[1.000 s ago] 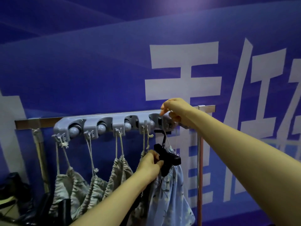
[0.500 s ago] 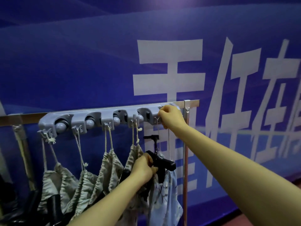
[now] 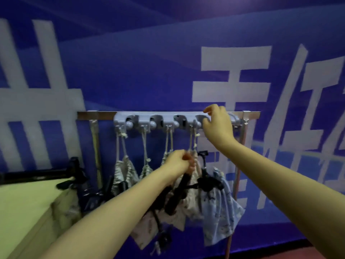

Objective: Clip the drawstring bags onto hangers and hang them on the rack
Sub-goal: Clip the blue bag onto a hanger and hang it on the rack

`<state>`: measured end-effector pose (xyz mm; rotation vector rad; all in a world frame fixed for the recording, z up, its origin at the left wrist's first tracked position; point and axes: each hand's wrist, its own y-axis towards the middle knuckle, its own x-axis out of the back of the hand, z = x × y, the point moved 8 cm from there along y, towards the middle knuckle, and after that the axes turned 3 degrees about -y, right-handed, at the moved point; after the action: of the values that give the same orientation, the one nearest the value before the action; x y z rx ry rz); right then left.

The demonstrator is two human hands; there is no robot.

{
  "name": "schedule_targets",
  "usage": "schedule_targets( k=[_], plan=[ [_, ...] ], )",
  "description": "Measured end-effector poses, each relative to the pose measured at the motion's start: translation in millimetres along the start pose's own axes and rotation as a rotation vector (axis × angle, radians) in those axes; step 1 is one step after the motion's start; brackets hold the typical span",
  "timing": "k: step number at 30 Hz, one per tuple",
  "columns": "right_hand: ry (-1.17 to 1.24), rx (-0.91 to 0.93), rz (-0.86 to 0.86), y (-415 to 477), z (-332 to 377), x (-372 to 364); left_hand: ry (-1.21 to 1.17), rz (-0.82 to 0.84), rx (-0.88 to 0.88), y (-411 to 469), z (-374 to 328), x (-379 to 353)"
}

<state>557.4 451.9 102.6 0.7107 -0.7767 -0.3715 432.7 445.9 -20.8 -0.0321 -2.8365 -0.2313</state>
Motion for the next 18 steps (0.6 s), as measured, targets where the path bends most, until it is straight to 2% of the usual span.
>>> schedule_targets(
  k=[3, 6, 12, 16, 18],
  plan=[
    [0.069, 0.161, 0.128, -16.3, 64.5, -21.5, -0.013, 0.014, 0.016, -36.2, -8.8, 39.6],
    [0.174, 0.268, 0.264, -49.6, 133.8, -56.5, 0.03, -0.081, 0.046, -88.4, -2.7, 101.6],
    [0.29, 0.467, 0.679, -164.1, 265.6, -141.4, 0.176, -0.456, 0.165, -231.3, 36.5, 247.5],
    [0.261, 0.603, 0.943, -250.9, 319.7, -188.3, 0.199, -0.74, 0.303, -333.2, 70.5, 328.0],
    [0.241, 0.663, 1.057, -292.0, 336.3, -211.5, 0.331, -0.913, 0.381, -378.8, 85.5, 364.4]
  ],
)
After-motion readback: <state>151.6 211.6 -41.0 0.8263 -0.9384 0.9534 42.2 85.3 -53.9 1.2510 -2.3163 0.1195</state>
